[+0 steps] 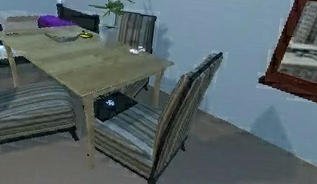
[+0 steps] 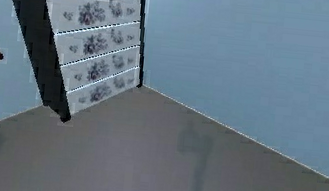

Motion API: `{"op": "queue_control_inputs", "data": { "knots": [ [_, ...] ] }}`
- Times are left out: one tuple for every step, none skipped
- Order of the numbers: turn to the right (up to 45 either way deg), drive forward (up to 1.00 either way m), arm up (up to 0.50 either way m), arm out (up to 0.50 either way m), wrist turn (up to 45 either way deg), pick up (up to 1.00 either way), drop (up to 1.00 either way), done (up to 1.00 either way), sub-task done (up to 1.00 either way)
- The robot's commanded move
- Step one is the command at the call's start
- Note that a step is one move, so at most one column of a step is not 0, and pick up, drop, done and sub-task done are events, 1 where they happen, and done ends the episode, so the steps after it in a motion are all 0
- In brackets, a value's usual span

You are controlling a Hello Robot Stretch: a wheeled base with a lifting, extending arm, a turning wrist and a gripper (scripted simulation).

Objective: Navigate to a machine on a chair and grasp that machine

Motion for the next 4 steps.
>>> {"op": "queue_control_inputs", "data": {
  "knots": [
    [0.0,0.25,0.0,0.0,0.0,0.0,0.0,0.0,0.0],
    [-24.0,0.0,0.0,0.0,0.0,0.0,0.0,0.0,0.0],
    [-3.0,0.0,0.0,0.0,0.0,0.0,0.0,0.0,0.0],
    [0.0,0.3,0.0,0.0,0.0,0.0,0.0,0.0,0.0]
  ]
}}
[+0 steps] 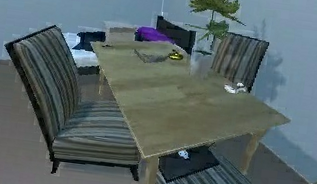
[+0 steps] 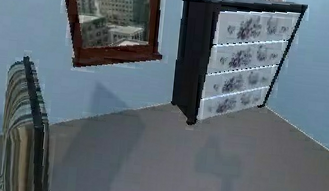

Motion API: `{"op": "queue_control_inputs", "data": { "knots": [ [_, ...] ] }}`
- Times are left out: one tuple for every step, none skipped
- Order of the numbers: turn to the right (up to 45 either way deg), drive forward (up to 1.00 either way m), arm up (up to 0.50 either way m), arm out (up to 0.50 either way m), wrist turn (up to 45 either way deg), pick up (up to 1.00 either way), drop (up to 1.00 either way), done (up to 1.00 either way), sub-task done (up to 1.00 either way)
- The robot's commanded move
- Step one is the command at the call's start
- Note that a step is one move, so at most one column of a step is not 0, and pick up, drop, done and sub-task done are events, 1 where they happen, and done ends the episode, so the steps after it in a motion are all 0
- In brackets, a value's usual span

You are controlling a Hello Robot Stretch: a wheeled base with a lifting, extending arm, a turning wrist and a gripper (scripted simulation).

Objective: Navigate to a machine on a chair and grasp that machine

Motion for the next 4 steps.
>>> {"op": "queue_control_inputs", "data": {
  "knots": [
    [-45.0,0.0,0.0,0.0,0.0,0.0,0.0,0.0,0.0],
    [-30.0,0.0,0.0,0.0,0.0,0.0,0.0,0.0,0.0],
    [0.0,0.0,0.5,0.0,0.0,0.0,0.0,0.0,0.0],
    [0.0,0.0,0.02,0.0,0.0,0.0,0.0,0.0,0.0]
  ]
}}
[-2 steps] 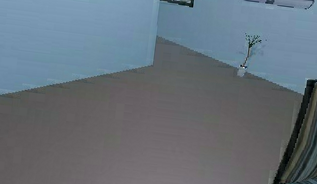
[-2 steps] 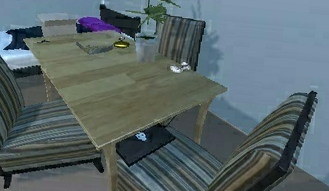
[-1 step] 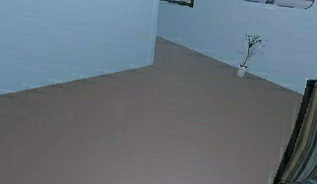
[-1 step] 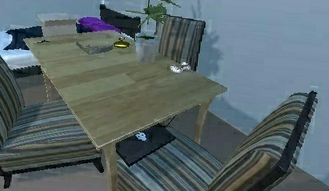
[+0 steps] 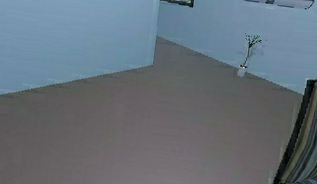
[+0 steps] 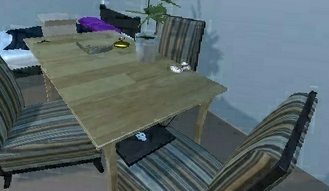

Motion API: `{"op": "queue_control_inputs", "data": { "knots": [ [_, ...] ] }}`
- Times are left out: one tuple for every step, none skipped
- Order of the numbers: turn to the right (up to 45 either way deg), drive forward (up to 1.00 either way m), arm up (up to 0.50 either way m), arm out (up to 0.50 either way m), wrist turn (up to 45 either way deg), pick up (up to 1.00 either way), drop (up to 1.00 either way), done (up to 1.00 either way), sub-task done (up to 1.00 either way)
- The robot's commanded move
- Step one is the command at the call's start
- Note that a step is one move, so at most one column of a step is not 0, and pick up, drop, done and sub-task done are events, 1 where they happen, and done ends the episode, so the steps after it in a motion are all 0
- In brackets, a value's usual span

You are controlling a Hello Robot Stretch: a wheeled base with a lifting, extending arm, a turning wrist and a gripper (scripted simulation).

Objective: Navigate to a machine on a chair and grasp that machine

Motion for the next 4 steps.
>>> {"op": "queue_control_inputs", "data": {
  "knots": [
    [0.0,0.0,0.0,0.5,0.0,0.0,0.0,0.0,0.0],
    [0.0,0.0,0.0,0.0,45.0,0.0,0.0,0.0,0.0],
    [0.0,0.0,0.0,0.0,45.0,0.0,0.0,0.0,0.0],
    [0.0,0.0,0.0,0.0,45.0,0.0,0.0,0.0,0.0]
  ]
}}
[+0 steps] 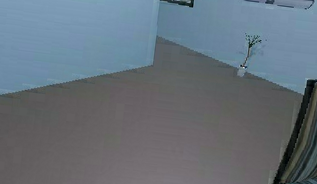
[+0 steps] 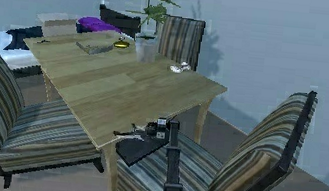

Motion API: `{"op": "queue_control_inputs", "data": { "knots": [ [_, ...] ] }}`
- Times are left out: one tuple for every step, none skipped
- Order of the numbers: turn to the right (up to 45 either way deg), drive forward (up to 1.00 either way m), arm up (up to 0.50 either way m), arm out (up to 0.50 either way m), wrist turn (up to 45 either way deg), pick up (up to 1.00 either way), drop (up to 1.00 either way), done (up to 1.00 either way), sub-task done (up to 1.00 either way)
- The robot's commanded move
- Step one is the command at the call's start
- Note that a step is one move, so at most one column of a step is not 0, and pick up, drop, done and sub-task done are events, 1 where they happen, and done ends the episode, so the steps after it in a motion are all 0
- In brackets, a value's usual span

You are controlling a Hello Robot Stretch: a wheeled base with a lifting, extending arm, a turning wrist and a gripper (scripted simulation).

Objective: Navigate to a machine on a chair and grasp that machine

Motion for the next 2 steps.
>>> {"op": "queue_control_inputs", "data": {
  "knots": [
    [0.0,0.0,-0.3,0.0,0.0,0.0,0.0,0.0,0.0],
    [0.0,0.0,0.0,0.0,0.0,1.0,0.0,0.0,0.0]
  ]
}}
